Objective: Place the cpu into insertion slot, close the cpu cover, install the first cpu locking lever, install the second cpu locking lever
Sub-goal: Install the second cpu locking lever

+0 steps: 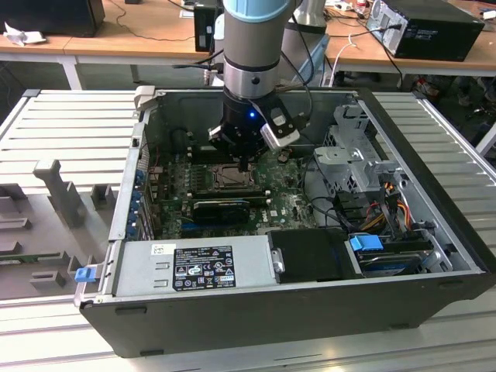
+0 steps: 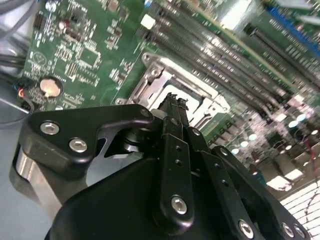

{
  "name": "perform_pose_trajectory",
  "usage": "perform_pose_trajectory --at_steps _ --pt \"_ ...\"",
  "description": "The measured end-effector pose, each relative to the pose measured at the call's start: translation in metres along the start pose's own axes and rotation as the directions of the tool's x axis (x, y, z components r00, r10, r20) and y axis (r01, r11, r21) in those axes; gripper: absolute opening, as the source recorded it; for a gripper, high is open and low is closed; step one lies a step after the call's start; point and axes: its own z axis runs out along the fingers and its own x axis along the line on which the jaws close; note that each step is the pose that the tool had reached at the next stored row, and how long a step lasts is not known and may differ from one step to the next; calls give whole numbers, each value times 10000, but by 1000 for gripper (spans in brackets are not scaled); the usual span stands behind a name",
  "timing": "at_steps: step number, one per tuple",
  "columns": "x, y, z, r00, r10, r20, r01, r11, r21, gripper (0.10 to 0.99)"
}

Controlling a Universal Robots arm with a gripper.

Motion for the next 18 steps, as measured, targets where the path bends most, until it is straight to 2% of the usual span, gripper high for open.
perform_pose_trajectory --at_steps 5,8,9,10,11,13,15,18 --pt "7 -139 -4 10000 0 -3 0 10000 1 106" --pt "10 -181 29 10000 7 -82 -7 10000 -7 106" --pt "11 -191 37 9999 7 -106 -8 10000 -72 106" --pt "11 -199 37 10000 9 -88 -14 9985 -556 106" --pt "14 -224 38 10000 10 -85 -16 9981 -617 106" --pt "21 -281 38 10000 8 -86 -13 9981 -621 106" --pt "45 -298 42 10000 -20 -88 15 9981 -622 106" --pt "140 -305 53 9999 -131 -96 125 9979 -629 106"
